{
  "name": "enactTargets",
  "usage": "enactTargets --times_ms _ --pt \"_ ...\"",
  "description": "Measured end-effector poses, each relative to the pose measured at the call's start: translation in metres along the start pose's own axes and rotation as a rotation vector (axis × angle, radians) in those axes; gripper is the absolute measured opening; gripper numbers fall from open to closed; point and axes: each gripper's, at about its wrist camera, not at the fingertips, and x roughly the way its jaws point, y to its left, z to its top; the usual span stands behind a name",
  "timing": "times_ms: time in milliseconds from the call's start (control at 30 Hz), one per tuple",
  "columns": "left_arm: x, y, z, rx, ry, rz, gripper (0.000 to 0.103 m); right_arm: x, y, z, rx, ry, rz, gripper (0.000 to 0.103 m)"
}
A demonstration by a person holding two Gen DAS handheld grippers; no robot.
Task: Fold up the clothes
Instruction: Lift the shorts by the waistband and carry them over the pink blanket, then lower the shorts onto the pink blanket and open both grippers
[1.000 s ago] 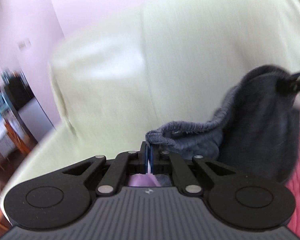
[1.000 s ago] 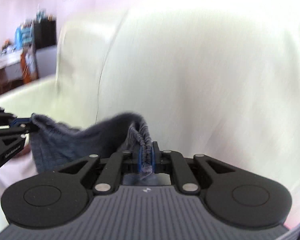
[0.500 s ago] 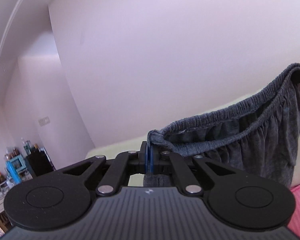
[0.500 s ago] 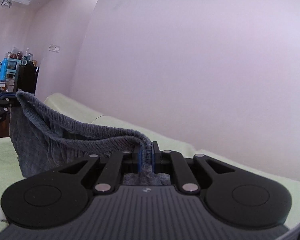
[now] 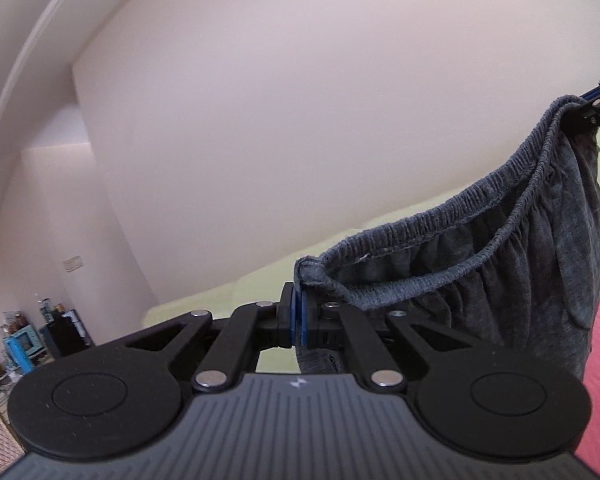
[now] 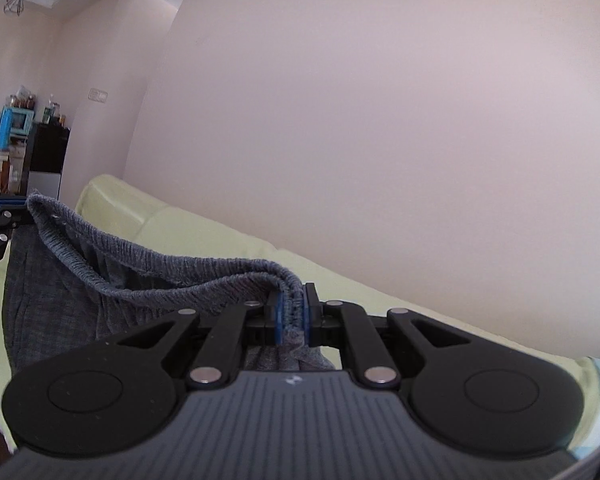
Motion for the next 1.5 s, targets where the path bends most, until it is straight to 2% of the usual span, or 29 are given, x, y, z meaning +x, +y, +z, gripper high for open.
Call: enactTargets --times_ms 33,133,200,267,333,433,467,533,567,600,633,667,733,867,933,967,1033,1067,1100,1133,1167,1200,1267,1300,1333,1400,1500 --pt "-0.013 -0.013 -0.004 0.012 0.023 -0.040 0.000 -0.009 -0.003 -0.004 -0.001 0.015 0.004 0.007" --pt "-0.037 -0.040 -0.015 0.037 0.088 -0.149 0.002 -0.056 -0.009 -0.037 -0.024 0.136 0.024 0.007" --pt "-0.043 -0.056 -0.020 0.065 0.117 -0.202 0.002 -0.070 -0.011 -0.052 -0.022 0.195 0.021 0.007" --pt "-0.039 -0.072 -0.023 0.098 0.137 -0.249 0.002 -0.078 -0.014 -0.069 -0.015 0.261 0.004 0.007" --pt "-0.016 -0.095 -0.023 0.126 0.152 -0.292 0.002 -0.073 -0.021 -0.080 -0.005 0.294 -0.026 0.007" --pt "0.040 -0.127 -0.031 0.123 0.210 -0.336 0.003 -0.024 -0.033 -0.114 -0.002 0.378 -0.075 0.007" --pt "0.058 -0.123 -0.032 0.119 0.224 -0.344 0.003 -0.004 -0.035 -0.126 -0.002 0.405 -0.084 0.007" --pt "0.115 -0.143 -0.042 0.107 0.278 -0.372 0.003 0.036 -0.043 -0.151 0.012 0.455 -0.091 0.007" --pt "0.120 -0.152 -0.053 0.109 0.292 -0.379 0.003 0.065 -0.051 -0.174 0.024 0.498 -0.093 0.007" --pt "0.147 -0.167 -0.064 0.124 0.313 -0.387 0.002 0.094 -0.058 -0.196 0.037 0.542 -0.095 0.007" --pt "0.173 -0.181 -0.076 0.137 0.333 -0.396 0.002 0.103 -0.068 -0.212 0.050 0.562 -0.097 0.007" --pt "0.183 -0.180 -0.092 0.145 0.348 -0.399 0.002 0.132 -0.073 -0.230 0.074 0.598 -0.095 0.007" --pt "0.243 -0.216 -0.115 0.170 0.408 -0.396 0.000 0.189 -0.084 -0.265 0.122 0.672 -0.092 0.007" --pt "0.335 -0.259 -0.150 0.176 0.495 -0.383 0.000 0.295 -0.108 -0.342 0.186 0.809 -0.073 0.007" --pt "0.380 -0.281 -0.176 0.207 0.543 -0.361 0.000 0.318 -0.119 -0.368 0.214 0.844 -0.060 0.007" --pt "0.385 -0.279 -0.189 0.207 0.551 -0.363 0.000 0.328 -0.119 -0.385 0.217 0.870 -0.058 0.007" --pt "0.403 -0.282 -0.201 0.167 0.591 -0.424 0.000 0.348 -0.118 -0.418 0.221 0.923 -0.055 0.008" --pt "0.408 -0.282 -0.206 0.143 0.609 -0.462 0.001 0.348 -0.120 -0.424 0.223 0.945 -0.065 0.018" --pt "0.405 -0.280 -0.212 0.128 0.621 -0.525 0.005 0.348 -0.121 -0.430 0.226 0.968 -0.076 0.034" --pt "0.396 -0.281 -0.211 0.132 0.627 -0.555 0.005 0.348 -0.122 -0.436 0.228 0.990 -0.086 0.043" --pt "0.387 -0.281 -0.210 0.136 0.633 -0.587 0.005 0.334 -0.123 -0.436 0.218 0.961 -0.103 0.057" --pt "0.376 -0.278 -0.212 0.146 0.635 -0.632 0.008 0.321 -0.127 -0.434 0.222 0.937 -0.102 0.063" --pt "0.365 -0.276 -0.213 0.161 0.637 -0.691 0.015 0.303 -0.132 -0.433 0.269 0.904 -0.081 0.063" --pt "0.362 -0.277 -0.216 0.171 0.646 -0.719 0.026 0.298 -0.138 -0.433 0.303 0.895 -0.067 0.063" --pt "0.362 -0.280 -0.219 0.177 0.657 -0.728 0.033 0.293 -0.143 -0.434 0.337 0.885 -0.053 0.063" --pt "0.367 -0.289 -0.227 0.181 0.687 -0.734 0.033 0.279 -0.154 -0.438 0.415 0.863 0.000 0.063" --pt "0.380 -0.295 -0.237 0.133 0.747 -0.756 0.038 0.285 -0.161 -0.450 0.436 0.856 0.025 0.063"
